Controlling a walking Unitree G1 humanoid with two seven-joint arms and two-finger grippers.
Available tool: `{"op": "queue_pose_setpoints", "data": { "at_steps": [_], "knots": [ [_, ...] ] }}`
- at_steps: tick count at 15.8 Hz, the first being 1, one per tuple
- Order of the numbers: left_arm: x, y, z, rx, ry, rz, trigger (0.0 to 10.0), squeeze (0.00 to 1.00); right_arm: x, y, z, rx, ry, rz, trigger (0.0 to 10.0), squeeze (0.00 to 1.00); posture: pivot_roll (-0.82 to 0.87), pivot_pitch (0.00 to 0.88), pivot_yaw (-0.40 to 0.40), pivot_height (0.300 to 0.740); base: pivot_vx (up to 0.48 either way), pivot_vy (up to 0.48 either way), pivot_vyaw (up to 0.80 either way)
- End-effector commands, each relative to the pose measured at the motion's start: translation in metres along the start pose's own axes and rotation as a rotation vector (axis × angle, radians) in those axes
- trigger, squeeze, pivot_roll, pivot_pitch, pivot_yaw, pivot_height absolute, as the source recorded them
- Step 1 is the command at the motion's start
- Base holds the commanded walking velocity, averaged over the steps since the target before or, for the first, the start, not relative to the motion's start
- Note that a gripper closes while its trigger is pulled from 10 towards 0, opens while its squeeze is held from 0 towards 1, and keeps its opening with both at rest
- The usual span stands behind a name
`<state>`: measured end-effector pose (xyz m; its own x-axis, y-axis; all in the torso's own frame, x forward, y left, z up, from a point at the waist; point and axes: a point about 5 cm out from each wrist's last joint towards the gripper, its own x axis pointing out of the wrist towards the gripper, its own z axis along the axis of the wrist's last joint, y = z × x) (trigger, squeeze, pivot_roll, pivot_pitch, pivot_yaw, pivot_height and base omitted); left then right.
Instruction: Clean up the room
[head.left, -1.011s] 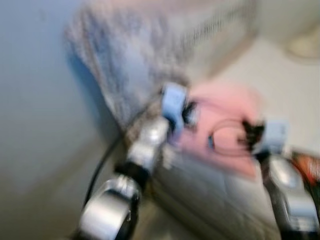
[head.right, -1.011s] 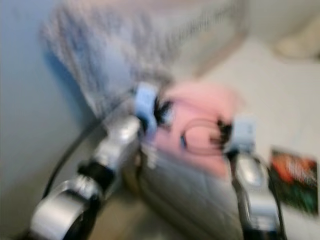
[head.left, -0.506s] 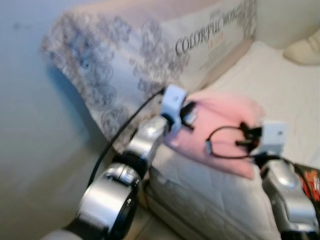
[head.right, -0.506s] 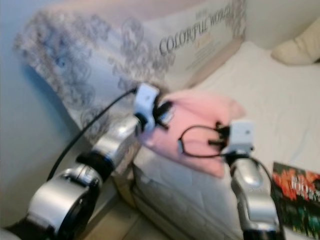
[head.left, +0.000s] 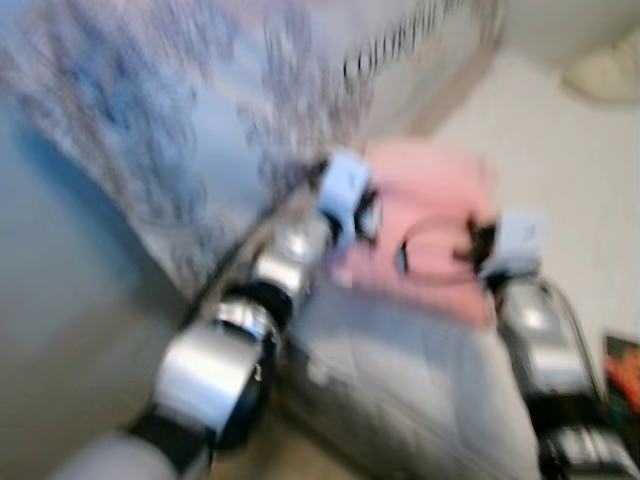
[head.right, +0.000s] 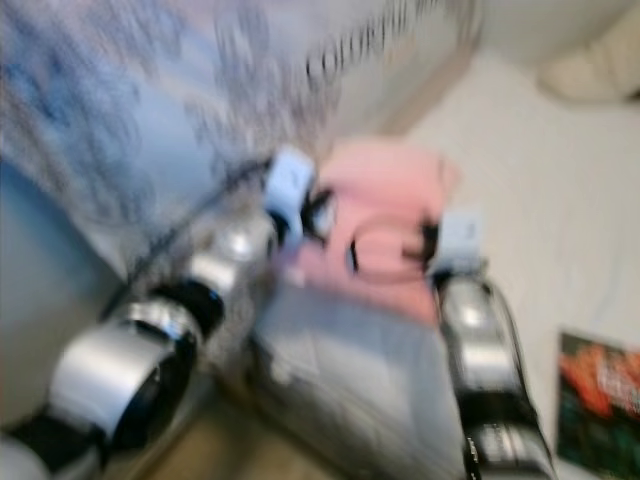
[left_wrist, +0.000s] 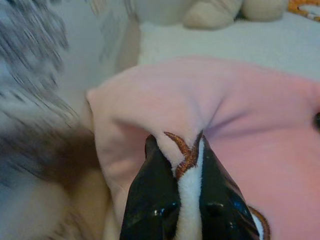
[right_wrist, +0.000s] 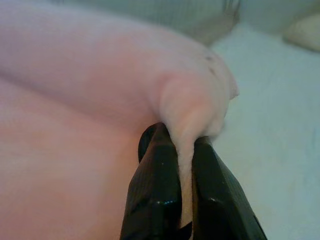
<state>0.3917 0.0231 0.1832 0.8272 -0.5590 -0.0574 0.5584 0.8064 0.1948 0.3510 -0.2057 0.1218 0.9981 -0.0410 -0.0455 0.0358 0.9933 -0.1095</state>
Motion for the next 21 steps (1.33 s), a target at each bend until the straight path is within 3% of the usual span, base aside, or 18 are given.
{"op": "queue_pose_setpoints", "data": {
  "at_steps": [1,3,4,7,11,13,16,17,18,21],
  "knots": [
    [-0.008,0.022,-0.010,0.024,0.029,0.112,10.0,0.00,-0.003,-0.007,-0.018,-0.020,0.055,-0.068,10.0,0.00,-0.12,0.306,0.020,0.740,0.000,0.000,0.00],
    [-0.009,0.021,-0.017,0.072,0.081,0.141,10.0,0.00,0.000,0.017,-0.035,0.044,0.128,-0.013,10.0,0.00,-0.13,0.335,0.003,0.740,0.000,0.000,0.00],
    [-0.011,0.035,-0.008,0.083,0.058,0.181,10.0,0.00,0.000,0.035,-0.035,0.130,0.122,0.011,10.0,0.00,-0.11,0.331,-0.001,0.740,0.000,0.000,0.00],
    [-0.013,0.055,0.014,0.137,-0.008,0.206,10.0,0.00,0.002,0.057,-0.031,0.197,0.099,0.066,10.0,0.00,-0.09,0.310,-0.016,0.740,0.000,0.000,0.00],
    [-0.013,0.056,0.016,0.193,-0.007,0.189,10.0,0.00,0.010,0.060,-0.027,0.214,0.119,0.061,10.0,0.00,-0.10,0.291,-0.023,0.740,0.000,0.000,0.00],
    [-0.012,0.053,0.015,0.150,-0.007,0.183,10.0,0.00,0.008,0.062,-0.031,0.166,0.129,0.089,10.0,0.00,-0.10,0.291,-0.024,0.740,0.000,0.000,0.00],
    [-0.010,0.044,0.010,0.150,0.000,0.158,10.0,0.00,0.010,0.048,-0.032,0.141,0.137,0.057,10.0,0.00,-0.11,0.287,-0.035,0.740,0.000,0.000,0.00],
    [-0.011,0.046,0.010,0.171,0.005,0.165,10.0,0.09,0.010,0.049,-0.031,0.160,0.138,0.060,10.0,0.16,-0.11,0.285,-0.034,0.740,0.000,0.000,0.00],
    [-0.012,0.052,0.017,0.276,-0.005,0.182,10.0,1.00,0.011,0.057,-0.031,0.216,0.151,0.098,10.0,1.00,-0.11,0.282,-0.031,0.740,0.000,0.000,0.00],
    [-0.012,0.061,0.037,0.364,-0.048,0.174,10.0,1.00,0.008,0.061,-0.035,0.310,0.160,0.093,10.0,1.00,-0.10,0.253,-0.025,0.740,0.000,0.000,0.00]
  ]
}}
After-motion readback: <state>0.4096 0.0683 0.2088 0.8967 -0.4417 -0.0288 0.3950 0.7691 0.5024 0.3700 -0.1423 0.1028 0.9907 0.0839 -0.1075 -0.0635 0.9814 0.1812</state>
